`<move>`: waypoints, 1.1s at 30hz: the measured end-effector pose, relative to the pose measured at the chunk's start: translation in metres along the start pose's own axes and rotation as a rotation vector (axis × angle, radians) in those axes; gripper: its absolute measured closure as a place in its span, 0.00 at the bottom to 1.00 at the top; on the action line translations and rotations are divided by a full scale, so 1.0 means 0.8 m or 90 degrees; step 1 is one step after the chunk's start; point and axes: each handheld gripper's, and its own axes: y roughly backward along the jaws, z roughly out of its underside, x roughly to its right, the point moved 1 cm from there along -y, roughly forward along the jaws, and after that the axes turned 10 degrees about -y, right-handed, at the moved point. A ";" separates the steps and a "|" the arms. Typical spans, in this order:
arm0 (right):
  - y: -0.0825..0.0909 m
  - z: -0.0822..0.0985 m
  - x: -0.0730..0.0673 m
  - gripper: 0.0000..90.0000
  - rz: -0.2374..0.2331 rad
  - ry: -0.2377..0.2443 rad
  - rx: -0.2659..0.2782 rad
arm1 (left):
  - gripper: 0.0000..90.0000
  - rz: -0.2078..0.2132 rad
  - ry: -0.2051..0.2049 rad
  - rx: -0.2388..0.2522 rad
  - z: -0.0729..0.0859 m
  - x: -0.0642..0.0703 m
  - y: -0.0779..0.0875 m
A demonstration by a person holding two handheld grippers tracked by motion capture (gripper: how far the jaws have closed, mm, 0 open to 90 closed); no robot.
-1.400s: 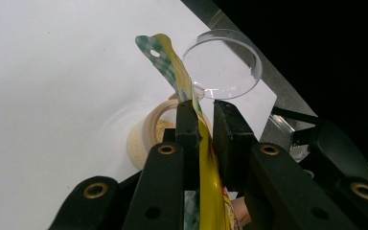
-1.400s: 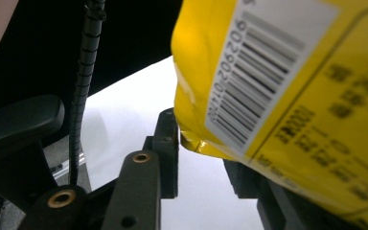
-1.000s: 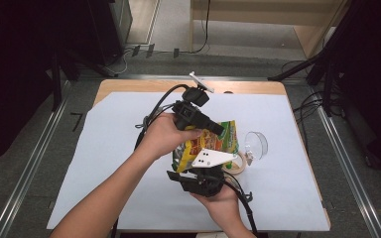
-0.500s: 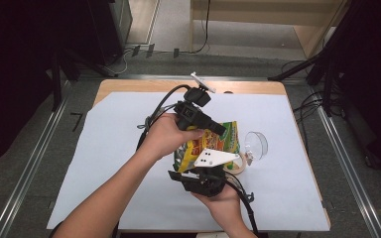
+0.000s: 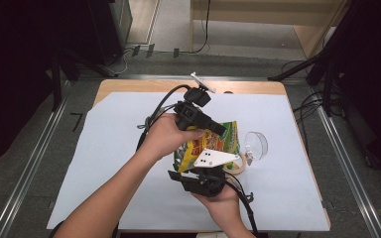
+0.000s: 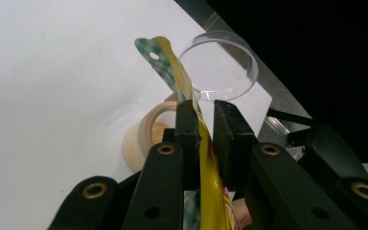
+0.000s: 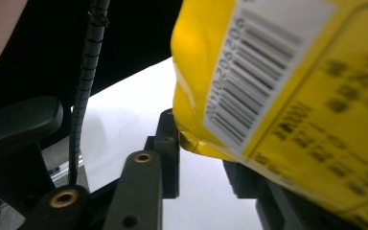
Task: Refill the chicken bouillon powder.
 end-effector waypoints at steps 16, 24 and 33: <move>0.001 0.001 0.002 0.79 -0.002 -0.006 0.008 | 0.90 0.000 -0.004 0.001 -0.001 0.002 -0.002; -0.001 0.001 0.002 0.79 -0.003 -0.001 -0.004 | 0.90 -0.001 -0.003 0.005 0.002 -0.001 0.000; -0.002 0.000 0.004 0.79 -0.008 0.007 -0.014 | 0.90 0.000 -0.003 0.008 0.005 -0.004 0.001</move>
